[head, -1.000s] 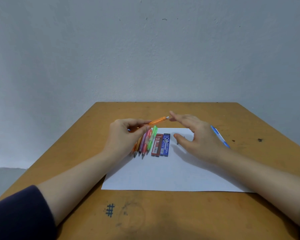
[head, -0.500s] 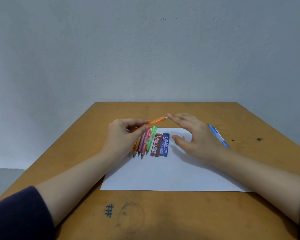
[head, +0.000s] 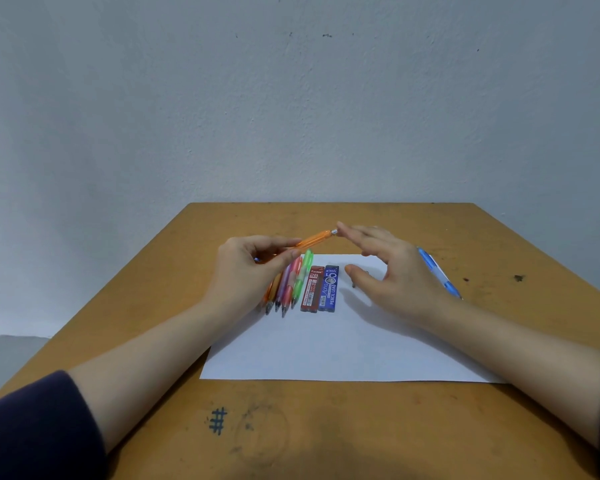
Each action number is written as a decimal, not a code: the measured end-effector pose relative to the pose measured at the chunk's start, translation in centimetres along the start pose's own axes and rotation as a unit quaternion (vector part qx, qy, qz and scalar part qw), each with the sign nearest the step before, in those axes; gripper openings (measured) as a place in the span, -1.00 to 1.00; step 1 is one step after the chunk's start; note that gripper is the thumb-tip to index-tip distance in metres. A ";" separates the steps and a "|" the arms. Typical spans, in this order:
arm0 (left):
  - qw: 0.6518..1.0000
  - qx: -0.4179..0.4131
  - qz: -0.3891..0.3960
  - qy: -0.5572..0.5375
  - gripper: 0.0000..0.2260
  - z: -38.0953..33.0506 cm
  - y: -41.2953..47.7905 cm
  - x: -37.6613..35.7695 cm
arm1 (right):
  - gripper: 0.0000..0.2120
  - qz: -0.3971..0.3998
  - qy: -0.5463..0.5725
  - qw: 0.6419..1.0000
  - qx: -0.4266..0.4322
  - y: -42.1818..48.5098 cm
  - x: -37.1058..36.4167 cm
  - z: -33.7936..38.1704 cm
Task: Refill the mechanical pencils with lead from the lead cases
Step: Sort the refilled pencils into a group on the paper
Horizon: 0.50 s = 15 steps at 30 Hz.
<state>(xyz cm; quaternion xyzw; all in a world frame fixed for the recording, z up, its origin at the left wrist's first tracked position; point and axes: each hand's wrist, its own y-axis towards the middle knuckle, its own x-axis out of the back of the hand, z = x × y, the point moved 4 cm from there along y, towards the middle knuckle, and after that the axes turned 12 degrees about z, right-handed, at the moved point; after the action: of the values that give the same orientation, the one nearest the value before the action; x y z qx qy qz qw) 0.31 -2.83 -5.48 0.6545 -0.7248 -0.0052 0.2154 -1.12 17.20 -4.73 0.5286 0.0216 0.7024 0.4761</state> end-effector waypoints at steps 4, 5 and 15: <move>1.000 -0.008 0.016 -0.011 -0.81 -0.1 -0.1 -0.1 | -0.70 -0.064 0.063 0.996 -0.019 0.0 0.9 -0.1; 1.000 -0.013 0.025 -0.006 -0.83 -0.1 -0.1 -0.2 | -0.76 -0.077 0.070 0.994 -0.024 0.0 1.1 -0.1; 0.998 -0.042 0.052 0.007 -0.84 -0.2 -0.2 -0.5 | -0.83 -0.124 0.074 0.989 -0.046 -0.2 1.7 -0.1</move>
<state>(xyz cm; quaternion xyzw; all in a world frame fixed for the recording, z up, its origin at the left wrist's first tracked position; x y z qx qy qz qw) 0.55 -2.36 -5.50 0.6060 -0.7557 -0.0203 0.2476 -1.07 18.56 -3.67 0.4463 0.0898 0.6754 0.5802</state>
